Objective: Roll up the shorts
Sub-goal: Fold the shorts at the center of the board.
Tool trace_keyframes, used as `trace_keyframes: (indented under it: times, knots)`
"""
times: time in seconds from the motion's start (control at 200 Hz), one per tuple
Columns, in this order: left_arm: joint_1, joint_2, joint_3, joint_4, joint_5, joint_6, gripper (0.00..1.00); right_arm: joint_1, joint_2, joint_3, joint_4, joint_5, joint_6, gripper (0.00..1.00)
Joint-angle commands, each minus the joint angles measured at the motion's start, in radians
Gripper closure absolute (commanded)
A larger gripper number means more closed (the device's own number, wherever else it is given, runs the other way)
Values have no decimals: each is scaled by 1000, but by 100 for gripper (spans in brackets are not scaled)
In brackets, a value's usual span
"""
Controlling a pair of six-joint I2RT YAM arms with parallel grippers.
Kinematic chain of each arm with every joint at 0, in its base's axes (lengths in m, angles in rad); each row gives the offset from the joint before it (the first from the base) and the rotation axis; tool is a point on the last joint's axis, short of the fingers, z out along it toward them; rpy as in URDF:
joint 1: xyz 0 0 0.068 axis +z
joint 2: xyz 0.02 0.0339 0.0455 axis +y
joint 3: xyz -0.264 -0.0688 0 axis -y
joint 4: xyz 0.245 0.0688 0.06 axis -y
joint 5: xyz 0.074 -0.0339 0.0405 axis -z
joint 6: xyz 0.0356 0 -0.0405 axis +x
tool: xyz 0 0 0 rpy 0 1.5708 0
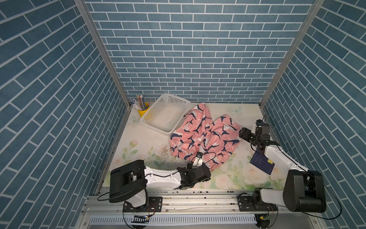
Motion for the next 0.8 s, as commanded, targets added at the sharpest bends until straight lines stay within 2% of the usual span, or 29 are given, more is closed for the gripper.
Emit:
trace_keyframes:
  times: [0.0,0.09,0.23,0.41,0.615,0.735,0.795]
  knots:
    - [-26,26,36,-30,2,-17,17,-8,28,1,6,1,42,23]
    - [-71,15,58,-75,-36,-13,8,-9,32,11,5,1,42,23]
    - [-112,8,85,-117,-40,-7,6,-21,43,32,-12,17,46,23]
    - [-140,39,91,-137,-37,32,16,-54,82,53,-13,14,63,24]
    - [-133,124,105,-95,-57,93,21,-97,146,85,12,-32,100,24]
    - [-121,157,114,-62,-46,118,27,-110,199,107,29,-65,115,24]
    - [-115,166,112,-39,-30,134,37,-112,232,120,38,-87,121,27]
